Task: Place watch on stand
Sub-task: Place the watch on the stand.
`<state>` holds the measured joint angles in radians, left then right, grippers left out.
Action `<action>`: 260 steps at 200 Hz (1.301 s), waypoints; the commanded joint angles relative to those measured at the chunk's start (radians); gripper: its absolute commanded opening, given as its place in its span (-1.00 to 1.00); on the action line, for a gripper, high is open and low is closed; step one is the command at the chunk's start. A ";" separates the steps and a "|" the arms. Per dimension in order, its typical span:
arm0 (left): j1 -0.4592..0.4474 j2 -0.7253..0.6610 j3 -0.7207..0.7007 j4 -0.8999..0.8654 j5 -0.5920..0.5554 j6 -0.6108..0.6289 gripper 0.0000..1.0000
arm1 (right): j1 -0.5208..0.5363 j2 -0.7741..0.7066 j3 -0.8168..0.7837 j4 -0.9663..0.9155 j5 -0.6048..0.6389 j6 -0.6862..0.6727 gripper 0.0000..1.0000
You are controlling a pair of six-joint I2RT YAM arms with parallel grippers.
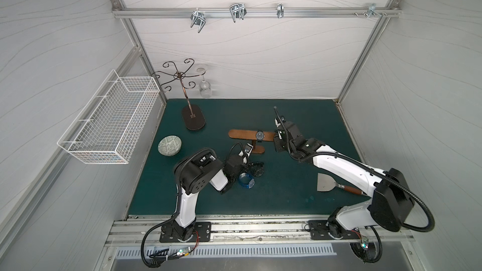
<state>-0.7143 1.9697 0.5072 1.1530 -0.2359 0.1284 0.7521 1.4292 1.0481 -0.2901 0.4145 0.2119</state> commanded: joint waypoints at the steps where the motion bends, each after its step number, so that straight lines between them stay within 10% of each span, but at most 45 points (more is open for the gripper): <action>1: -0.003 -0.009 -0.008 0.024 -0.005 0.014 -0.85 | 0.013 0.018 0.036 0.014 0.009 0.003 -0.41; 260: -0.003 -0.016 -0.013 0.032 -0.011 0.015 -0.85 | 0.055 0.108 0.108 0.009 0.016 0.005 -0.42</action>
<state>-0.7143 1.9640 0.4973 1.1557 -0.2363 0.1307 0.7952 1.5230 1.1313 -0.2852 0.4286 0.2127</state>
